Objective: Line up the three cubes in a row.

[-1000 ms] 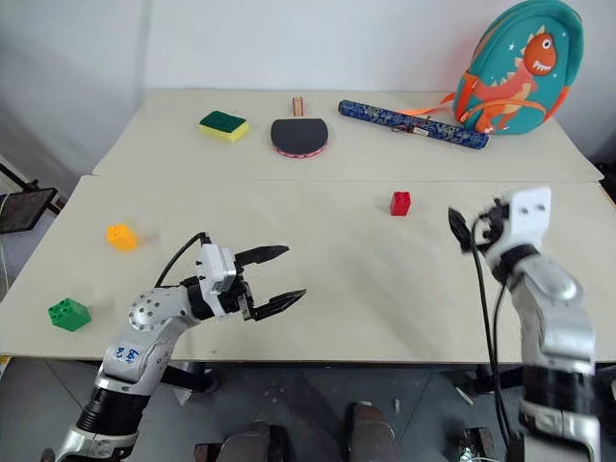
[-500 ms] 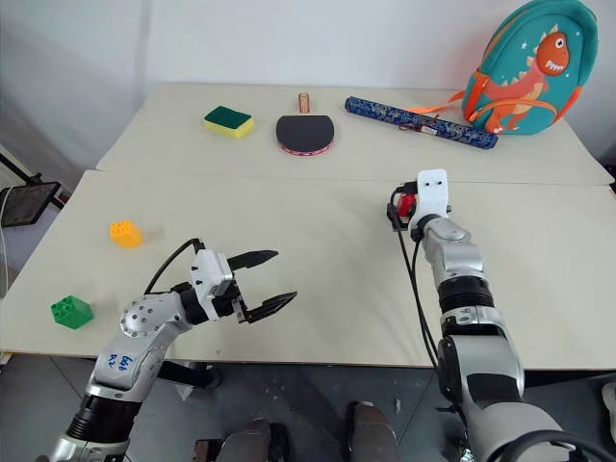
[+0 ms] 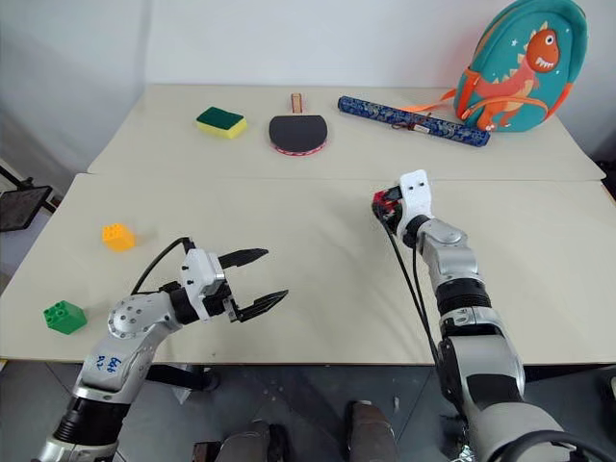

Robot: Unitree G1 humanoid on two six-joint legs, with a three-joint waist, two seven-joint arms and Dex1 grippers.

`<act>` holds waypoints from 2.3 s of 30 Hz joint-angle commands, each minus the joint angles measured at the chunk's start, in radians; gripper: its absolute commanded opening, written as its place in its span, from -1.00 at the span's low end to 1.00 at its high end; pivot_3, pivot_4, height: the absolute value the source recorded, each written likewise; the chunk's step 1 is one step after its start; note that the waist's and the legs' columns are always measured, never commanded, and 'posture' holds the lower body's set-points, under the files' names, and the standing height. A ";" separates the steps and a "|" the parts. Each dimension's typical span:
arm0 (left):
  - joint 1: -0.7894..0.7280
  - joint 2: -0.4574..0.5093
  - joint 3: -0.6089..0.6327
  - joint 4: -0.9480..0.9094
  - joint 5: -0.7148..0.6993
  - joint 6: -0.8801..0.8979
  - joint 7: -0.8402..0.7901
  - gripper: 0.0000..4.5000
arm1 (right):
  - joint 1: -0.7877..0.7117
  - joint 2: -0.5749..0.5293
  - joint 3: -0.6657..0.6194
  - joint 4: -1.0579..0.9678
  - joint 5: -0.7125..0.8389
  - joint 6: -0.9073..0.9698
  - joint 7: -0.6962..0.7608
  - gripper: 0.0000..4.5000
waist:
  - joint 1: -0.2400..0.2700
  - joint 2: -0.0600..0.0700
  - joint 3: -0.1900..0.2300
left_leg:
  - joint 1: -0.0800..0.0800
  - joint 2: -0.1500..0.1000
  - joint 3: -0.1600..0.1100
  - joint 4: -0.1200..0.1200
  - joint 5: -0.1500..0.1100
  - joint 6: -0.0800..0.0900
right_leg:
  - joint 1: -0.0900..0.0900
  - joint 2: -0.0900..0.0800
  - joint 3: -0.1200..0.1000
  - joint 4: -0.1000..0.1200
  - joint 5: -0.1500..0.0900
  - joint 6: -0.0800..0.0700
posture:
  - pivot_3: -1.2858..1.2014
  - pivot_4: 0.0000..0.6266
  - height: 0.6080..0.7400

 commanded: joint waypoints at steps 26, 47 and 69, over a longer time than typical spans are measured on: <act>0.302 -0.031 0.330 -0.142 -0.078 -0.104 0.136 1.00 | 0.193 -0.186 0.077 -0.260 0.198 -0.295 0.873 0.99 | 0.010 0.000 0.001 | 0.002 0.000 0.000 0.002 -0.002 0.000 | 0.000 -0.003 -0.002 -0.002 0.000 0.000 | 0.03 -0.52 1.00; 0.784 -0.536 0.650 -0.205 -0.101 -0.252 0.615 1.00 | 0.403 -0.118 0.082 -0.671 0.426 -0.183 0.866 0.99 | 0.014 -0.005 0.001 | 0.002 0.000 -0.003 0.002 -0.011 0.011 | 0.006 -0.004 -0.007 -0.014 -0.001 -0.001 | 0.03 -0.52 1.00; 0.396 -0.342 0.639 -0.156 -0.041 0.139 0.963 0.47 | 0.413 -0.129 0.089 -0.701 0.401 -0.168 0.801 1.00 | 0.014 -0.002 -0.002 | 0.003 0.002 -0.001 0.004 -0.010 0.003 | 0.005 -0.004 -0.014 -0.008 -0.001 0.000 | 0.03 -0.52 1.00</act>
